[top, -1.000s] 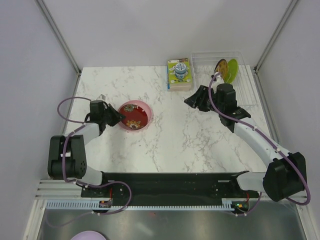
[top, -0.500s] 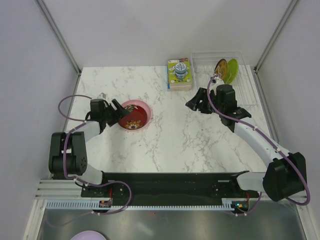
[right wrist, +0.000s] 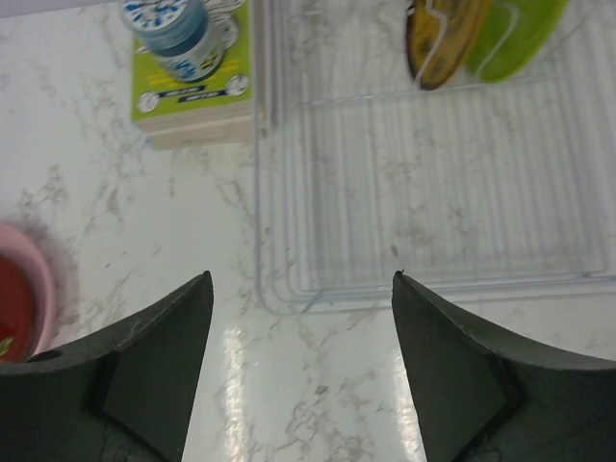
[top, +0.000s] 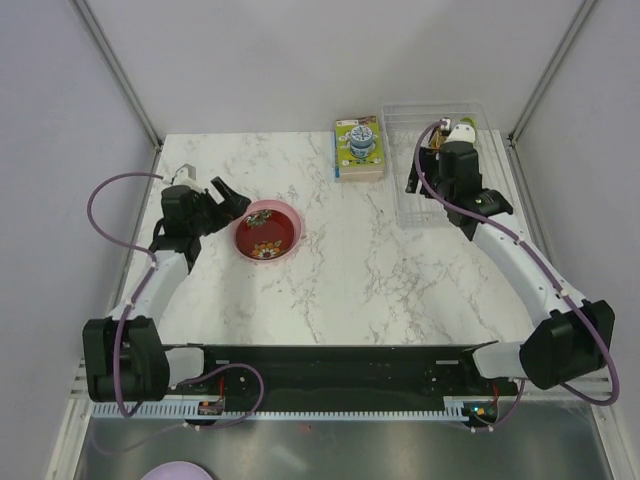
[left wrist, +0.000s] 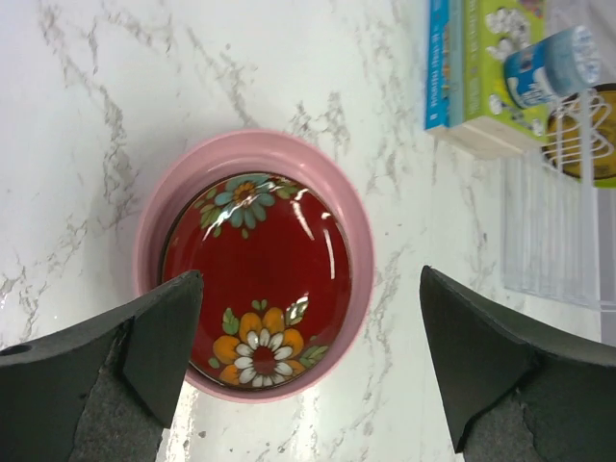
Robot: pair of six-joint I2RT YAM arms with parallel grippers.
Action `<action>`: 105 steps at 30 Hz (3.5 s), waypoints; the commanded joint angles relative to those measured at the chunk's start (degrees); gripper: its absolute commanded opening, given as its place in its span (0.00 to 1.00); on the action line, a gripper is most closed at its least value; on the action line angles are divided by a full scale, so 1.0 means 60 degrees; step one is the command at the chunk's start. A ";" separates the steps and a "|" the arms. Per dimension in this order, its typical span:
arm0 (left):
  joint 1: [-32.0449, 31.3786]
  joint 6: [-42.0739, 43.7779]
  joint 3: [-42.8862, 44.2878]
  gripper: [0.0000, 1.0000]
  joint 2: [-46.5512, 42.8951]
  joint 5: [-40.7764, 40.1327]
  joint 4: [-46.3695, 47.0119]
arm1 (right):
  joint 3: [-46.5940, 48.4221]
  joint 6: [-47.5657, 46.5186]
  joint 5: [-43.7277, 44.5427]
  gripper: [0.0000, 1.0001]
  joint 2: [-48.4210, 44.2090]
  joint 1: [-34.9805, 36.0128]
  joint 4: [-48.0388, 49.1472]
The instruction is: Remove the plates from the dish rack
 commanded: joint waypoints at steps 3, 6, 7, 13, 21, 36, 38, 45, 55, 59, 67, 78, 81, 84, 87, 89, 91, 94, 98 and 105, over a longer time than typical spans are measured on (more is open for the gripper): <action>-0.0414 0.0562 0.0691 1.00 -0.1299 0.0815 -0.0187 | 0.2028 -0.1475 0.2675 0.82 0.1651 -0.0809 0.0081; -0.0824 0.0753 0.0940 1.00 -0.1359 0.0962 -0.0202 | 0.3242 -0.1900 0.2645 0.82 0.3057 -0.1249 0.0112; -0.0955 0.0927 0.1042 1.00 -0.1373 0.0962 -0.0202 | 0.3552 -0.2090 0.2616 0.82 0.3742 -0.1424 0.0112; -0.2433 0.1822 0.1409 1.00 -0.1373 -0.0060 -0.0568 | 0.5355 -0.2209 0.1929 0.81 0.5839 -0.2360 0.0258; -0.2934 0.2247 0.1687 1.00 -0.0788 -0.0707 -0.0554 | 0.7376 -0.2603 0.1254 0.78 0.7950 -0.2802 0.0024; -0.3007 0.2262 0.1703 1.00 0.0164 -0.0854 -0.0304 | 0.9532 -0.2780 0.0463 0.18 1.0120 -0.2920 -0.0137; -0.3007 0.2262 0.1717 1.00 0.0252 -0.0840 -0.0304 | 0.9547 -0.2765 0.0244 0.00 1.0150 -0.2934 -0.0122; -0.3007 0.2145 0.1644 1.00 0.0253 -0.0927 -0.0099 | 0.9328 -0.2662 0.0560 0.00 0.9260 -0.2934 -0.0093; -0.3051 0.2365 0.1834 1.00 0.0180 -0.1718 -0.0670 | 0.8742 -0.4902 0.5088 0.00 0.7530 -0.1734 0.0755; -0.3051 0.2306 0.1834 1.00 0.0062 -0.1675 -0.0744 | 0.7998 -0.4905 0.6496 0.00 0.6857 -0.1411 0.0771; -0.3051 0.2013 0.1498 1.00 -0.0318 -0.0971 -0.0320 | 0.4540 -0.1802 0.1523 0.00 0.3005 -0.1309 -0.0297; -0.3168 0.0520 0.0634 1.00 -0.0187 0.0449 0.1495 | -0.0266 0.1364 -0.2157 0.00 0.0366 0.0843 0.2027; -0.3314 0.0329 0.0458 1.00 -0.0128 0.0508 0.1804 | -0.0809 0.1877 -0.2408 0.00 0.0277 0.1268 0.2570; -0.3446 0.0168 0.0326 1.00 -0.0070 0.0464 0.1980 | -0.1204 0.2463 -0.2862 0.00 0.0321 0.1533 0.3274; -0.3520 -0.0008 0.0136 1.00 -0.0026 0.0450 0.2244 | -0.1497 0.2946 -0.3213 0.00 0.0424 0.1811 0.4005; -0.3549 -0.0169 0.0004 1.00 0.0032 0.0493 0.2449 | -0.1703 0.3326 -0.3476 0.00 0.0570 0.2001 0.4373; -0.3593 -0.0359 -0.0099 1.00 0.0062 0.0566 0.2711 | -0.1849 0.3532 -0.3697 0.00 0.0745 0.2075 0.4944; -0.3623 -0.0608 -0.0318 0.99 0.0135 0.0698 0.2903 | -0.1937 0.3957 -0.4121 0.00 0.0994 0.2178 0.5560; -0.3667 -0.0711 -0.0553 0.95 0.0165 0.0742 0.3386 | -0.2186 0.4645 -0.4664 0.00 0.1083 0.2281 0.6408; -0.3681 -0.0756 -0.0583 0.38 0.0092 0.0568 0.3432 | -0.2875 0.5452 -0.5250 0.00 0.1069 0.2281 0.7319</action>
